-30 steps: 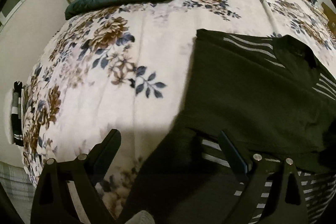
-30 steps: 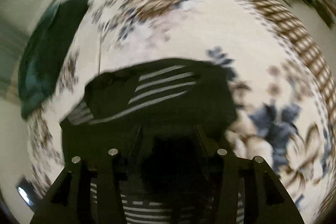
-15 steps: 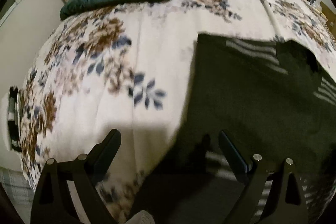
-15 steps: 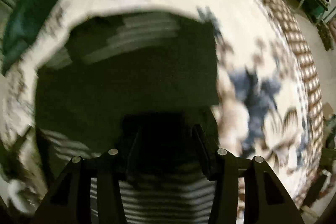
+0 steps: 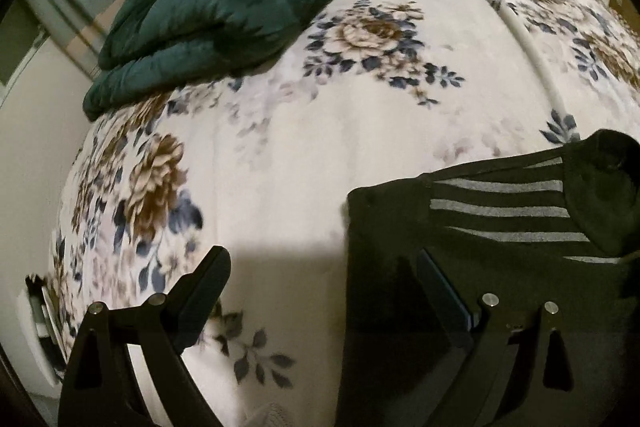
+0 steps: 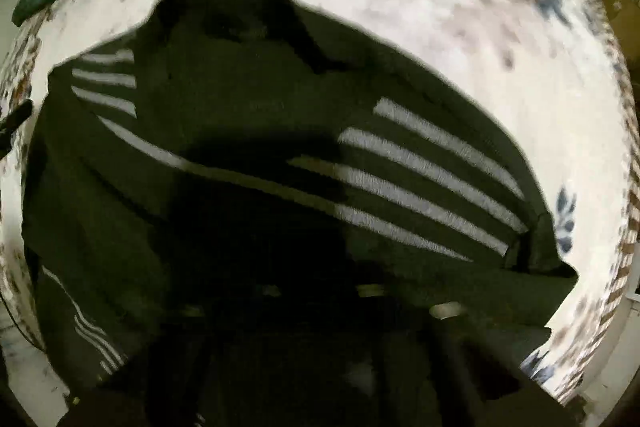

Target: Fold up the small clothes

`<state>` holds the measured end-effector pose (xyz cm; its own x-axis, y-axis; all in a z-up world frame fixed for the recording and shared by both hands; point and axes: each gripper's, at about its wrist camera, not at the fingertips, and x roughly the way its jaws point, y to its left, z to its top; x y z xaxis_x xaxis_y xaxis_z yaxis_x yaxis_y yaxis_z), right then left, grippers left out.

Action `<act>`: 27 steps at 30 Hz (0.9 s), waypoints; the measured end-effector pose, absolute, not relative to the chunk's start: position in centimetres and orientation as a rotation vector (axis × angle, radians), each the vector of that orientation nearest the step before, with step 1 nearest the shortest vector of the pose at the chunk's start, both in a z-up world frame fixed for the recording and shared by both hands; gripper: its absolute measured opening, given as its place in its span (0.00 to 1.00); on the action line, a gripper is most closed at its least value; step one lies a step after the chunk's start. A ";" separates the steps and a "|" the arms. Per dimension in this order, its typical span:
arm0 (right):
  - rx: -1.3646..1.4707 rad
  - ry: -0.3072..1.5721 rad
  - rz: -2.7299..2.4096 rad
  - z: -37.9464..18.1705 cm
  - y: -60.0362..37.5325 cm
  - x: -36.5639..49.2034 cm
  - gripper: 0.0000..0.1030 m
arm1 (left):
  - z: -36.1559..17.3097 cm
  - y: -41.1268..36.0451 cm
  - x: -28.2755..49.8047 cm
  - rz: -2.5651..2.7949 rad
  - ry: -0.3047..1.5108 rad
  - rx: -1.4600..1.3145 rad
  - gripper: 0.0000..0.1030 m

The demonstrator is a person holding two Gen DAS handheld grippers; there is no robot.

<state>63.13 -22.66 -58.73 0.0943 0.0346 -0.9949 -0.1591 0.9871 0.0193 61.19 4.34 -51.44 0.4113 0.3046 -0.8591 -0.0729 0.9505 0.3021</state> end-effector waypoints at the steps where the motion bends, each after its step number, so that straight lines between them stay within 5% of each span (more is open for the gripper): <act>1: -0.072 1.430 0.122 -58.0 -22.9 63.0 0.02 | -51.6 4.3 61.3 0.237 1.126 0.238 0.92; 7: 0.024 1.270 0.017 -55.2 -24.5 64.2 0.02 | -52.5 4.3 62.1 0.241 1.140 0.252 0.92; 10: 0.048 1.332 0.000 -56.4 -25.2 66.2 0.02 | -52.6 4.6 62.2 0.251 1.138 0.244 0.92; 15: 0.327 1.355 -0.049 -55.0 -29.4 62.9 0.32 | -50.6 5.5 58.6 0.231 1.142 0.132 0.92; 23: 0.907 1.334 -0.138 -55.2 -34.9 48.4 0.38 | -51.1 6.0 49.4 0.158 1.303 -0.245 0.91; 27: 1.055 1.289 -0.181 -58.4 -35.0 46.2 0.38 | -54.0 5.6 48.8 0.107 1.384 -0.440 0.64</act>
